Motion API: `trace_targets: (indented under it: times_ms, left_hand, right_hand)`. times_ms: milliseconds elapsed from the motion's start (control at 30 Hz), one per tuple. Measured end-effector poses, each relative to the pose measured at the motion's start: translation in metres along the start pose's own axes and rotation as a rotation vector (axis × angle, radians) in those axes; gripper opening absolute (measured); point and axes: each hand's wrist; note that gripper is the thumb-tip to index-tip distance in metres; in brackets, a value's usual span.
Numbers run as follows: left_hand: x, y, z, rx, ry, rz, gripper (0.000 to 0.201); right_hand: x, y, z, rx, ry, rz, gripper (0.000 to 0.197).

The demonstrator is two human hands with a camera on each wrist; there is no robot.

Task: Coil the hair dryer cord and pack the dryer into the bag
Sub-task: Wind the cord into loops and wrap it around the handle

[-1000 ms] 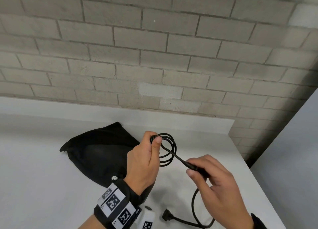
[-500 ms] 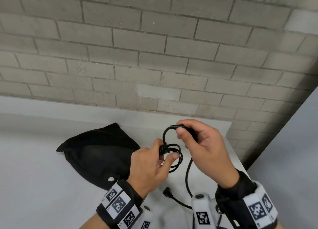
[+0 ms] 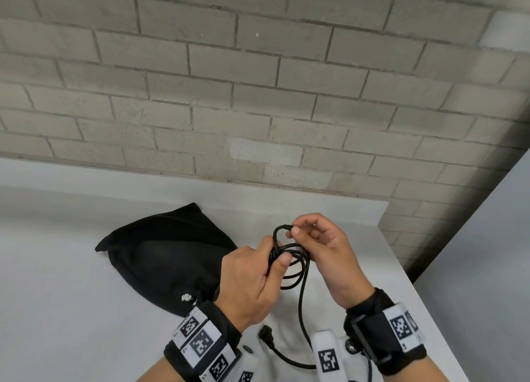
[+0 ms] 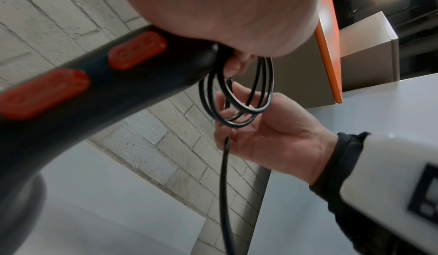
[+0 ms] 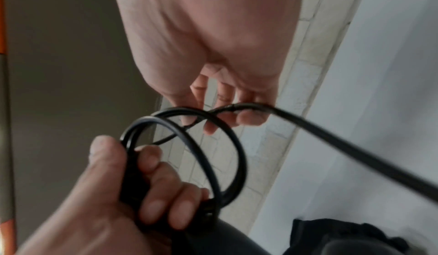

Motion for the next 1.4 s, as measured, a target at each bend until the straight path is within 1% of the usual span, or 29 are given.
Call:
trace_targets:
  times_ms: [33, 167, 200, 267, 367, 467, 567, 700, 767, 833, 933, 1133, 1200, 1233, 1267, 1333, 1367, 1400]
  left_hand:
    - [0.0, 0.0, 0.0, -0.005, -0.004, 0.0, 0.059]
    - [0.001, -0.002, 0.001, -0.049, -0.023, 0.009, 0.063]
    - [0.001, -0.003, 0.001, -0.058, -0.026, 0.022, 0.063]
    - [0.0, -0.003, 0.0, -0.07, -0.027, 0.039, 0.063]
    - [-0.002, -0.003, -0.001, -0.075, -0.005, 0.022, 0.063]
    - [-0.004, -0.004, -0.001, -0.11, 0.009, 0.04, 0.061]
    - [-0.003, -0.004, 0.0, -0.146, 0.006, 0.065, 0.057]
    - [-0.001, 0.001, 0.002, -0.261, -0.026, 0.146, 0.057]
    - [0.0, 0.003, 0.003, -0.301, -0.034, 0.194, 0.049]
    - [0.001, 0.006, 0.003, -0.32, -0.047, 0.236, 0.044]
    - [0.002, 0.008, 0.003, -0.325, -0.06, 0.247, 0.042]
    - [0.005, 0.008, 0.005, -0.341, -0.053, 0.267, 0.038]
    - [0.006, 0.006, 0.005, -0.353, -0.041, 0.298, 0.035]
    - [0.007, 0.005, 0.005, -0.353, -0.036, 0.31, 0.033]
    - [0.007, 0.005, 0.004, -0.35, -0.034, 0.318, 0.033]
    - [0.007, 0.005, 0.003, -0.344, -0.027, 0.325, 0.032]
    - [0.007, 0.005, 0.002, -0.347, -0.02, 0.329, 0.032]
    - [0.007, 0.004, 0.002, -0.353, -0.012, 0.335, 0.033]
  right_hand:
    - [-0.001, 0.004, 0.002, 0.0, -0.022, -0.018, 0.007]
    - [-0.005, 0.014, 0.012, -0.014, -0.163, -0.121, 0.039]
    - [-0.005, 0.017, 0.014, -0.029, -0.191, -0.113, 0.04]
    - [-0.003, 0.019, 0.019, -0.06, -0.211, -0.052, 0.037]
    - [0.001, 0.021, 0.022, -0.098, -0.184, 0.051, 0.032]
    - [0.0, 0.02, 0.024, -0.098, -0.149, 0.034, 0.029]
    - [-0.002, 0.02, 0.025, -0.071, -0.149, 0.001, 0.034]
    - [-0.005, 0.017, 0.026, -0.041, -0.181, -0.009, 0.039]
    - [-0.006, 0.017, 0.027, -0.028, -0.18, 0.01, 0.041]
    - [-0.006, 0.017, 0.029, -0.016, -0.174, 0.039, 0.043]
    - [-0.006, 0.017, 0.034, -0.034, -0.143, 0.061, 0.046]
    - [-0.002, 0.019, 0.042, -0.083, -0.078, -0.011, 0.052]
    - [0.001, 0.021, 0.045, -0.134, 0.001, 0.046, 0.055]
    - [0.002, 0.024, 0.047, -0.196, 0.048, 0.118, 0.054]
    - [0.003, 0.028, 0.049, -0.295, 0.082, 0.232, 0.048]
    - [0.007, 0.036, 0.053, -0.49, 0.107, 0.546, 0.024]
    - [0.008, 0.038, 0.055, -0.51, 0.1, 0.683, 0.014]
    - [0.01, 0.041, 0.056, -0.495, 0.105, 0.805, 0.014]
Point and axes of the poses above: each hand's wrist, its own z-axis away from the middle knuckle, its own x-axis out of the palm, y = z × x, and after that the axes turned 3 degrees about -x, right-handed
